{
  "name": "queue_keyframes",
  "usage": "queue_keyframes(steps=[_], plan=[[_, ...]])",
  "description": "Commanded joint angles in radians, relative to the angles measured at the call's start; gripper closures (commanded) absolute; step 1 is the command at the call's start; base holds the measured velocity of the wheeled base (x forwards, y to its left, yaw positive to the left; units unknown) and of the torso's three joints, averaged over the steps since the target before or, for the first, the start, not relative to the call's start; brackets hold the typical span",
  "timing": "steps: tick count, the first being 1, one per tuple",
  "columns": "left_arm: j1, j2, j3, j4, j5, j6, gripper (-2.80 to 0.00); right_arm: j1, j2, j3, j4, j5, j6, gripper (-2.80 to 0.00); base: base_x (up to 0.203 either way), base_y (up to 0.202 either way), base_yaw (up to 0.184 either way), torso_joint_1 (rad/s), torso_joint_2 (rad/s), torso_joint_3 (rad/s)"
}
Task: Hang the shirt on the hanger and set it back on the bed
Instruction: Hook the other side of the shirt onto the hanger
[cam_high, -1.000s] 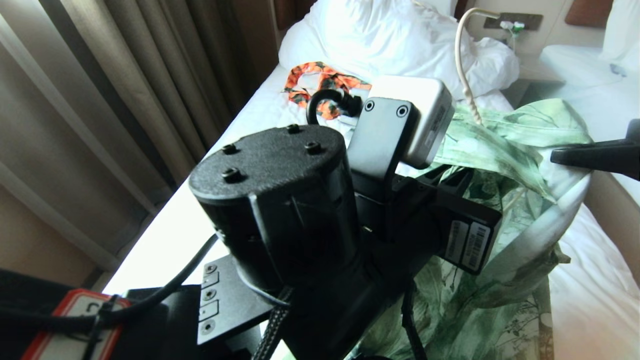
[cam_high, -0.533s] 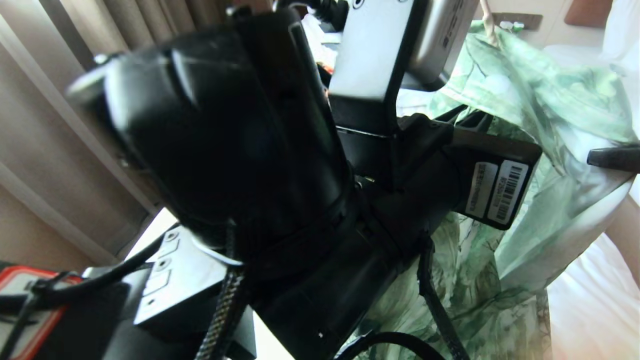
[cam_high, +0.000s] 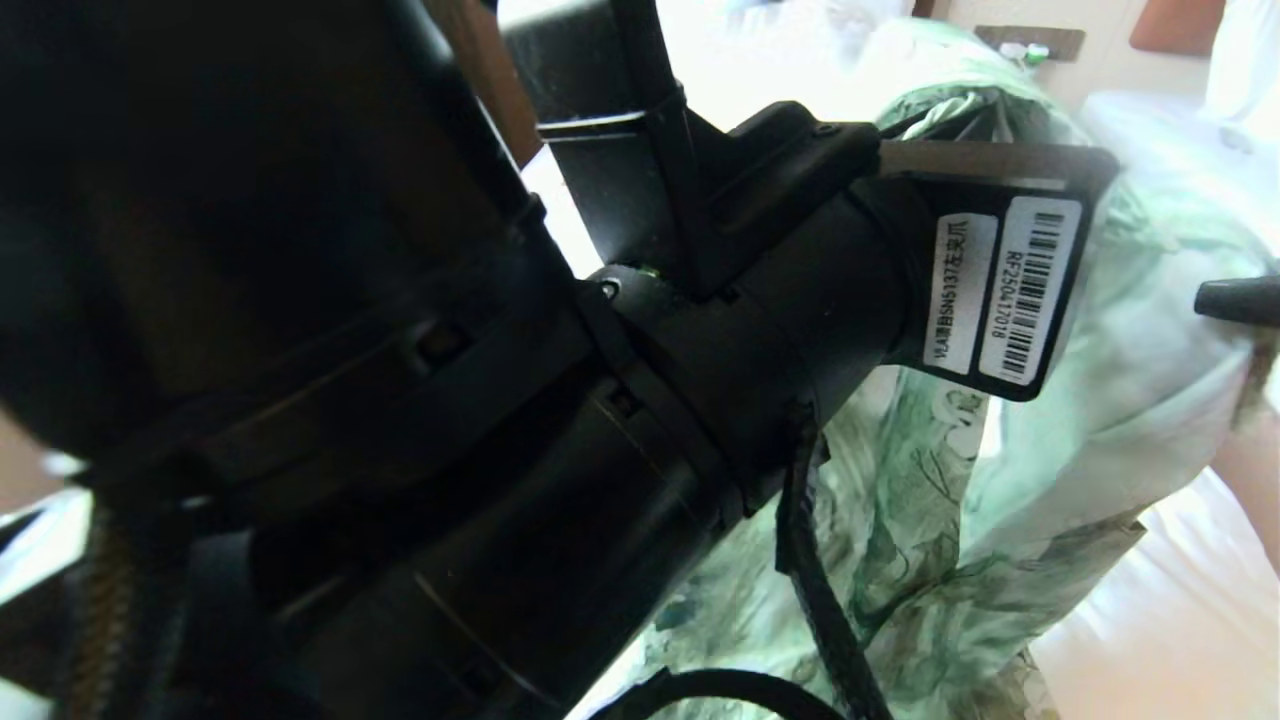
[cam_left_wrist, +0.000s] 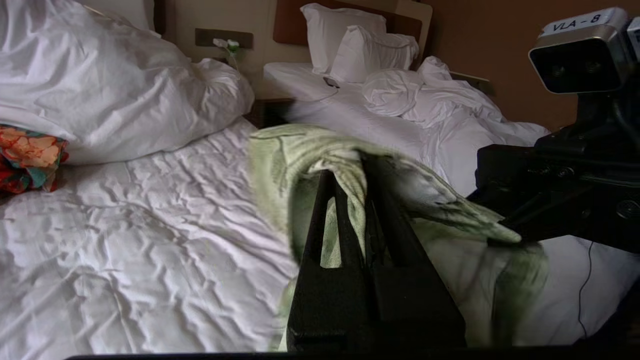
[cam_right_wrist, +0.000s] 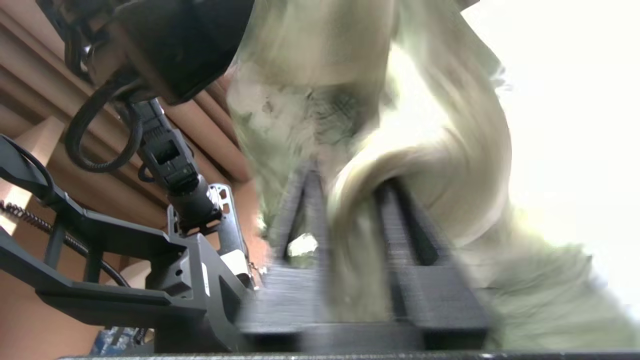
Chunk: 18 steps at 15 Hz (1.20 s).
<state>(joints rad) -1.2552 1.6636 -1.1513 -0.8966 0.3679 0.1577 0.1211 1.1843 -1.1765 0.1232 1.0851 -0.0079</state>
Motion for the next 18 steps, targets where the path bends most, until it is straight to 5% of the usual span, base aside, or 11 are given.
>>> queue_keyframes(steps=[1, 3, 14, 18], plan=[[-0.013, -0.007, 0.002, -0.004, 0.002, 0.0, 0.0, 0.0, 0.002, -0.017, 0.004, 0.004, 0.007, -2.8, 0.0, 0.0, 0.0, 0.0, 0.0, 0.0], [-0.016, 0.001, 0.017, -0.005, 0.002, 0.0, 0.0, -0.002, -0.011, -0.027, -0.003, -0.031, 0.062, -2.8, 0.0, 0.0, 0.0, 0.0, 0.0, 0.0], [-0.016, 0.008, 0.044, -0.005, 0.002, -0.001, 0.0, -0.003, 0.008, -0.013, 0.066, -0.068, 0.034, -2.8, 0.0, 0.0, 0.0, 0.0, 0.0, 0.0], [-0.018, 0.014, 0.037, -0.005, 0.002, 0.0, 0.0, -0.001, 0.059, -0.015, 0.147, -0.149, 0.01, -2.8, 0.0, 0.0, 0.0, 0.0, 0.0, 0.0]])
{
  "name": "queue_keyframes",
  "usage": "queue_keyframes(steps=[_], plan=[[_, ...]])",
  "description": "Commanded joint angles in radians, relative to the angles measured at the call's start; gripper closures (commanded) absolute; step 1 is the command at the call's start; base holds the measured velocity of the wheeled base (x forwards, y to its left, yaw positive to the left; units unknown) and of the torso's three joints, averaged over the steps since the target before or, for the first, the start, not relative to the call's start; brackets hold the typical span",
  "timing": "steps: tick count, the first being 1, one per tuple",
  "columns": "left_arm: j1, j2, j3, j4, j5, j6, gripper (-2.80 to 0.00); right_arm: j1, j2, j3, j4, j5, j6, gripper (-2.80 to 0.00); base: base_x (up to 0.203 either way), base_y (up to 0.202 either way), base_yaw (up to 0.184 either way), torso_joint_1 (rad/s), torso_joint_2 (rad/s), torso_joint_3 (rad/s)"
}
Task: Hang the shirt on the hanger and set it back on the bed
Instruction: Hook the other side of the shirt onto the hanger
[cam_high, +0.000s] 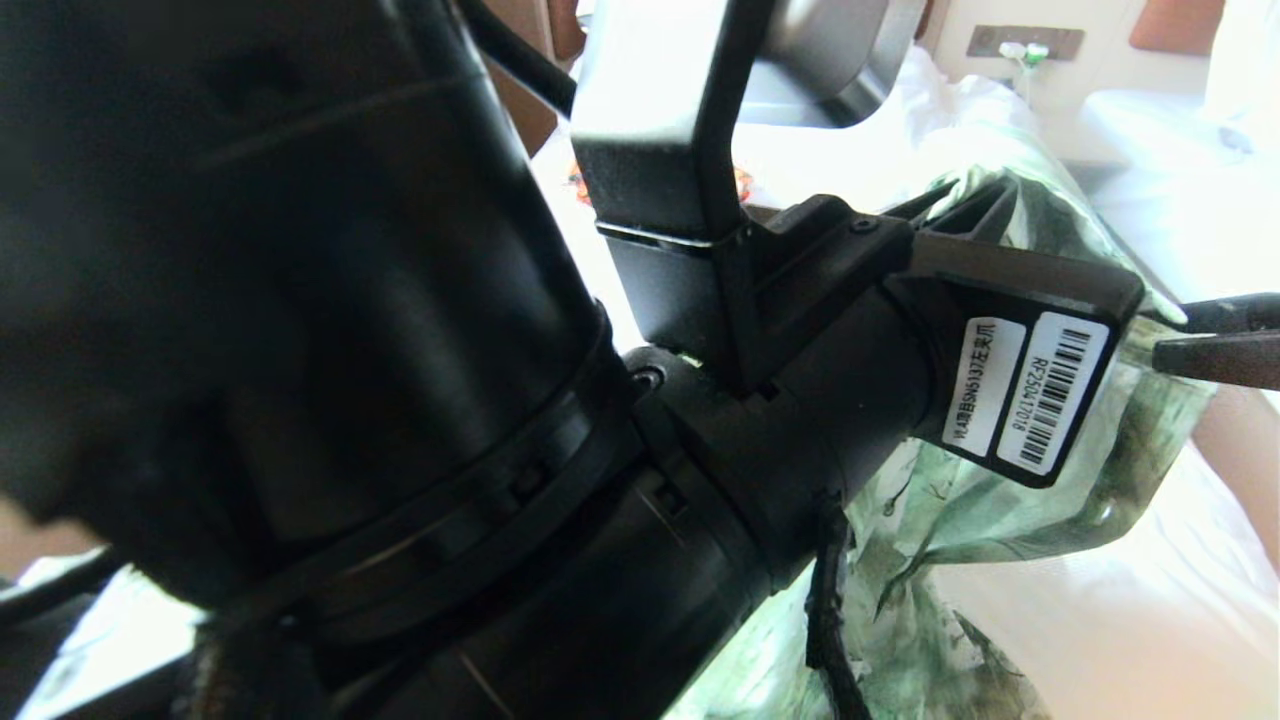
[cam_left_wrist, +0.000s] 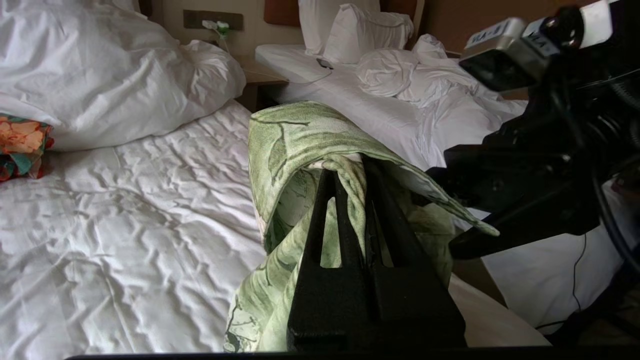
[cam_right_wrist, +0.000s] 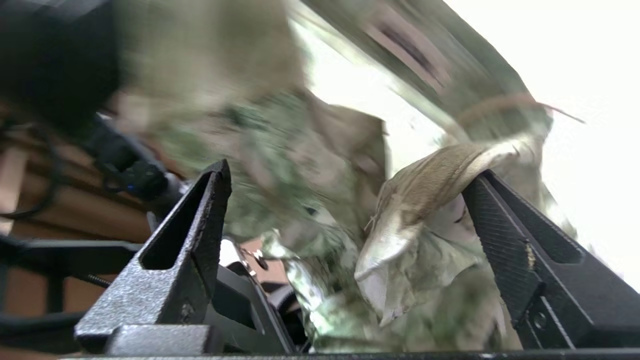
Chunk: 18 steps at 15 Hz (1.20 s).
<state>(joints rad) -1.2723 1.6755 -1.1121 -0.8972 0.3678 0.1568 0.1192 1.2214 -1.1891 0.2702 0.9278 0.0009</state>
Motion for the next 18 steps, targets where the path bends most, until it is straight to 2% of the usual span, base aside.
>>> queue_keyframes(steps=[1, 4, 8, 11, 16, 18], plan=[[-0.001, 0.001, -0.005, -0.005, 0.002, 0.001, 0.0, 0.0, 0.035, -0.003, 0.021, -0.022, -0.004, -2.8, 0.0, 0.0, 0.0, 0.0, 0.0, 0.0], [-0.001, 0.003, -0.005, -0.005, 0.003, 0.001, 0.0, 0.003, 0.07, -0.02, 0.092, -0.086, -0.021, -2.8, 0.0, 0.0, 0.0, 0.0, 0.0, 0.0], [-0.001, 0.006, -0.005, -0.005, 0.002, 0.001, 0.0, 0.051, 0.093, -0.084, 0.23, -0.183, -0.023, -2.8, 0.0, 0.0, 0.0, 0.0, 0.0, 0.0], [-0.001, 0.004, -0.005, -0.005, 0.002, 0.001, 0.0, 0.15, 0.12, -0.155, 0.348, -0.367, -0.029, -2.8, 0.0, 0.0, 0.0, 0.0, 0.0, 0.0], [-0.009, 0.006, -0.005, -0.004, 0.002, 0.001, 0.0, 0.187, 0.121, -0.171, 0.411, -0.501, -0.114, -2.8, 0.0, 0.0, 0.0, 0.0, 0.0, 0.0], [-0.015, 0.006, -0.008, -0.002, 0.003, 0.003, 0.0, 0.198, 0.119, -0.171, 0.416, -0.526, -0.134, -2.8, 0.0, 0.0, 0.0, 0.0, 0.0, 0.0]])
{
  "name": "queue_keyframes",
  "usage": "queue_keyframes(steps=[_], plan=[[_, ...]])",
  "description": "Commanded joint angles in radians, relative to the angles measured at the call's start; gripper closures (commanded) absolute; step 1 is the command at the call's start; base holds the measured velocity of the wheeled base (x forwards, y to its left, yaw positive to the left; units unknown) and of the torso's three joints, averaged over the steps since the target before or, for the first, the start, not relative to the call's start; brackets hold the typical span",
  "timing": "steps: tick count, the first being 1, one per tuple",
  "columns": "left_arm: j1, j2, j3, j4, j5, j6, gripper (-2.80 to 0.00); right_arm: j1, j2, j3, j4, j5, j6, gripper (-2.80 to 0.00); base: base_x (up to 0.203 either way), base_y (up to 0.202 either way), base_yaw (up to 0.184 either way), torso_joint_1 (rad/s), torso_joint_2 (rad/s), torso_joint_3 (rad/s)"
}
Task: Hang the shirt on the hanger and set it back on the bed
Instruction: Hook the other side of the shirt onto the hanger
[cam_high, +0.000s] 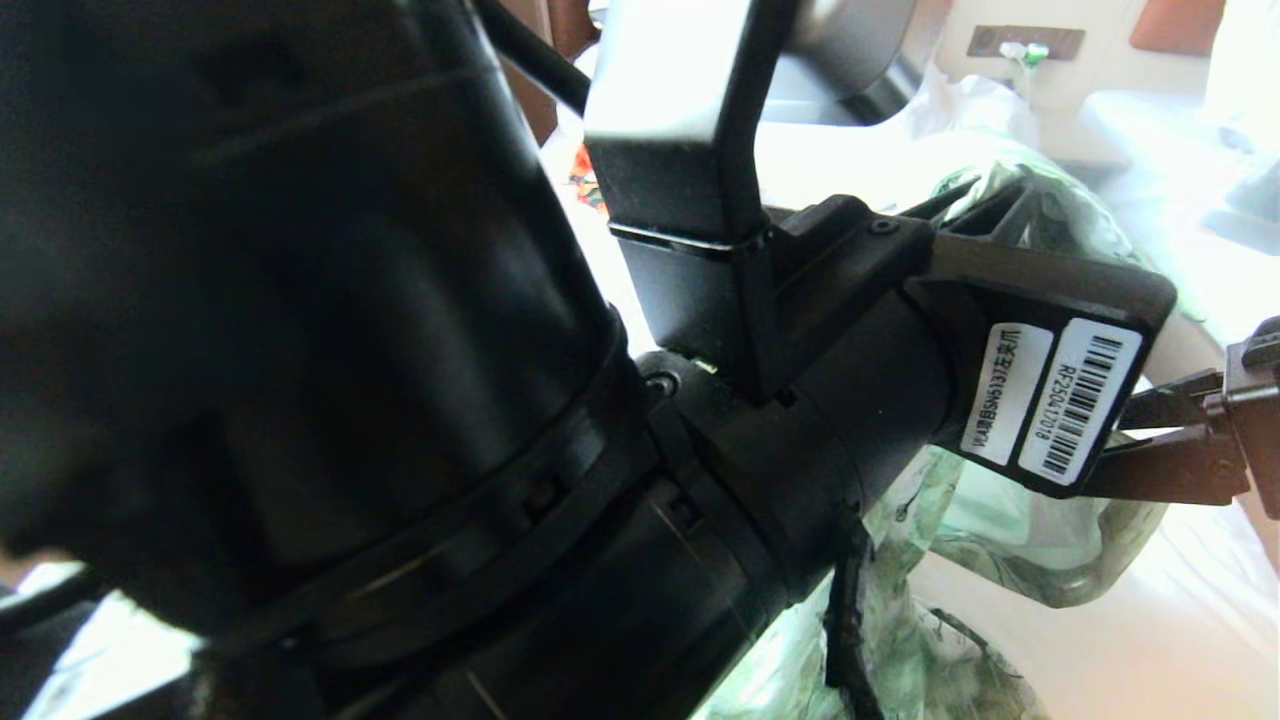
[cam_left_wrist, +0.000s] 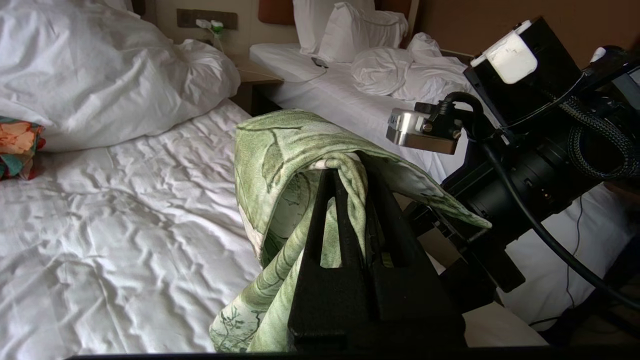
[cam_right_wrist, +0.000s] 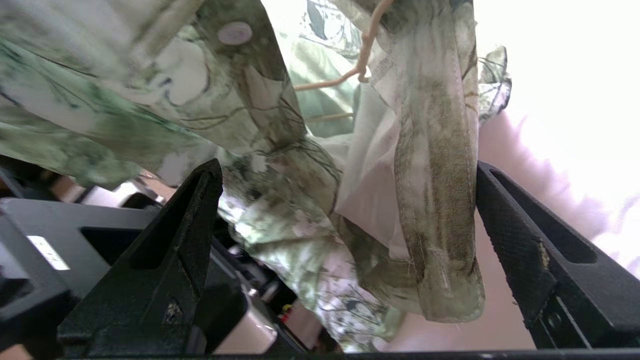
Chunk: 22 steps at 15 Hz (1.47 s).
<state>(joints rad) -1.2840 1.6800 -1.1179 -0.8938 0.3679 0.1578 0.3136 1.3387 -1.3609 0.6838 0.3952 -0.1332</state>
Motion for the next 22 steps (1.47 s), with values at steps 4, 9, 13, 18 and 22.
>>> queue_keyframes(steps=[4, 9, 13, 18, 22], plan=[[-0.009, 0.001, -0.013, 0.004, 0.003, 0.008, 0.0, 0.04, -0.025, 0.005, 0.029, -0.025, -0.042, -2.8, 0.0, 0.0, 0.0, 0.0, 0.0, 0.0], [-0.009, -0.002, -0.01, 0.004, 0.016, 0.009, 0.0, 0.048, -0.066, 0.0, 0.054, -0.027, -0.054, -2.8, 0.0, 0.0, 0.0, 0.0, 0.0, 0.0], [-0.009, -0.002, -0.009, 0.004, 0.017, 0.009, 0.0, 0.046, -0.091, 0.0, 0.068, -0.049, -0.09, -2.8, 0.0, 0.0, 0.0, 0.0, 0.0, 0.0], [-0.008, -0.003, -0.008, 0.003, 0.017, 0.009, 0.0, 0.011, -0.065, 0.029, 0.048, -0.044, -0.081, 0.0, 0.0, 0.0, 0.0, 0.0, 0.0, 0.0], [-0.008, -0.005, -0.008, 0.003, 0.017, 0.009, 0.0, 0.003, -0.053, 0.106, -0.113, -0.015, 0.074, 0.0, 0.0, 0.0, 0.0, 0.0, 0.0, 0.0]])
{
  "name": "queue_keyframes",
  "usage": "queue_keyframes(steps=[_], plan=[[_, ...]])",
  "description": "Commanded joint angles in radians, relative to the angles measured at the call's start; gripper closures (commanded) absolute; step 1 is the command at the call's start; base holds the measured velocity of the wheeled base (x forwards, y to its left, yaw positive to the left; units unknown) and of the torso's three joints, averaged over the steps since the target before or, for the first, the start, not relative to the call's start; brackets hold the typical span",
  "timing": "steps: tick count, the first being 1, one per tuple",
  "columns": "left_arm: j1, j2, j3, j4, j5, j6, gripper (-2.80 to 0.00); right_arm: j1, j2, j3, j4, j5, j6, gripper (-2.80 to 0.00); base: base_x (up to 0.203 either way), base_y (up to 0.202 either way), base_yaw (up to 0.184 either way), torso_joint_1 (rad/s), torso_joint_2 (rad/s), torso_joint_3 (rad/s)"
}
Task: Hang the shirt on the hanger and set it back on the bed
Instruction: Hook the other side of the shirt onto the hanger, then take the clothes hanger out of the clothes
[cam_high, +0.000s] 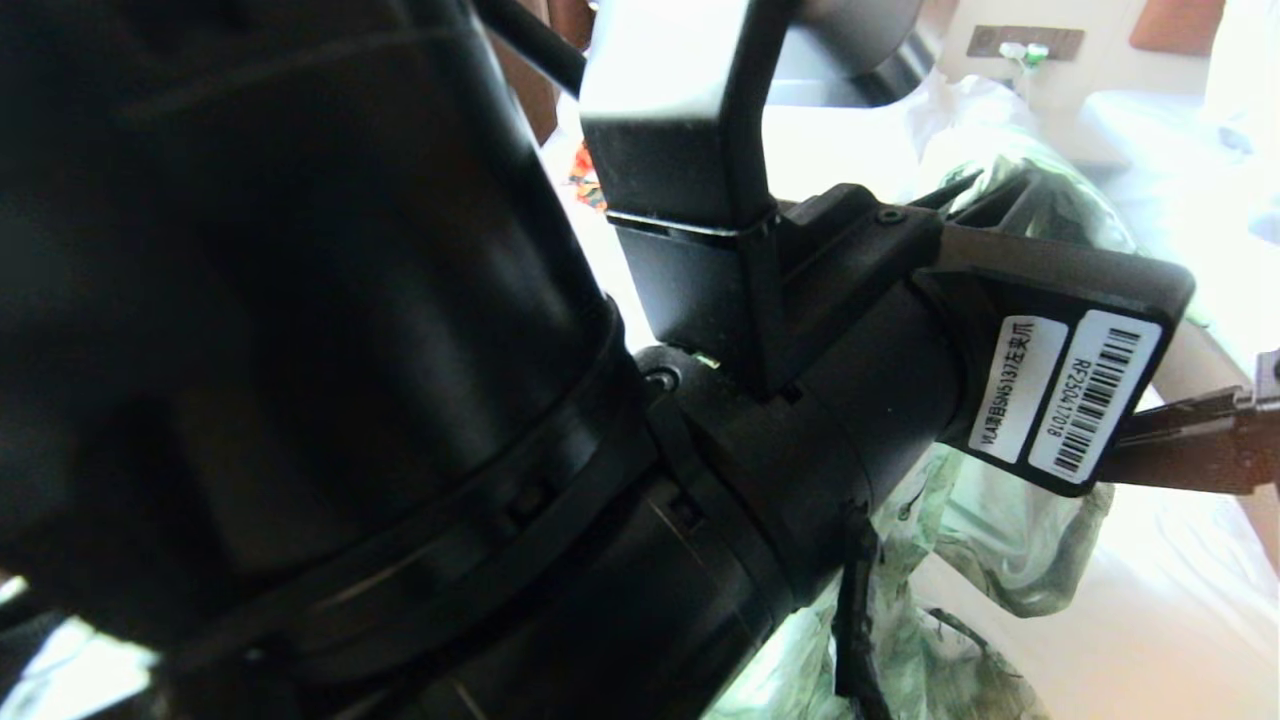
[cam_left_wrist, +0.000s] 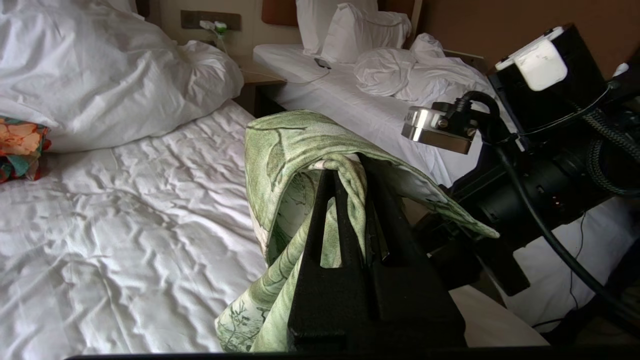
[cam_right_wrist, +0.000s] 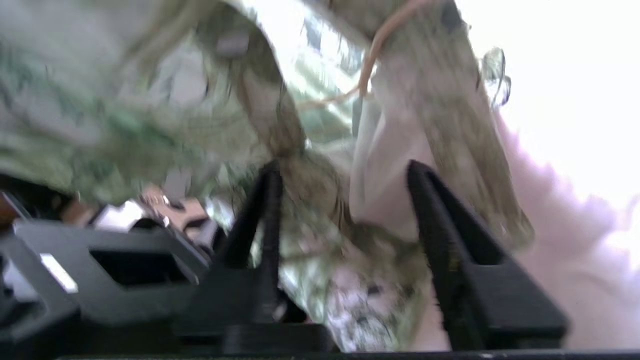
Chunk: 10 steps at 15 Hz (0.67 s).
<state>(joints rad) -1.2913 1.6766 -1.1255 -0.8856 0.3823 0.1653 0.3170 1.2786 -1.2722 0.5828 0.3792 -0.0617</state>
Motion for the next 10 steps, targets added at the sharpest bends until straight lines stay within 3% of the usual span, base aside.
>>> queue_keyframes(steps=[1, 5, 6, 10], plan=[[0.0, -0.002, 0.0, -0.006, 0.003, 0.001, 0.0, 0.0, 0.012, 0.033, -0.054, 0.006, 0.019, 0.0, 0.0, 0.0, 0.0, 0.0, 0.0, 0.0], [0.001, -0.002, 0.003, -0.006, 0.003, 0.0, 0.0, 0.004, 0.07, 0.03, -0.175, 0.001, 0.148, 0.0, 0.0, 0.0, 0.0, 0.0, 0.0, 0.0], [0.001, -0.001, 0.001, -0.006, 0.003, 0.0, 0.0, 0.004, 0.074, 0.027, -0.182, -0.004, 0.161, -2.8, 0.0, 0.0, 0.0, 0.0, 0.0, 0.0], [0.001, -0.003, 0.001, -0.007, 0.003, 0.0, 0.0, 0.001, 0.099, -0.021, -0.182, -0.039, 0.218, -2.8, 0.0, 0.0, 0.0, 0.0, 0.0, 0.0]])
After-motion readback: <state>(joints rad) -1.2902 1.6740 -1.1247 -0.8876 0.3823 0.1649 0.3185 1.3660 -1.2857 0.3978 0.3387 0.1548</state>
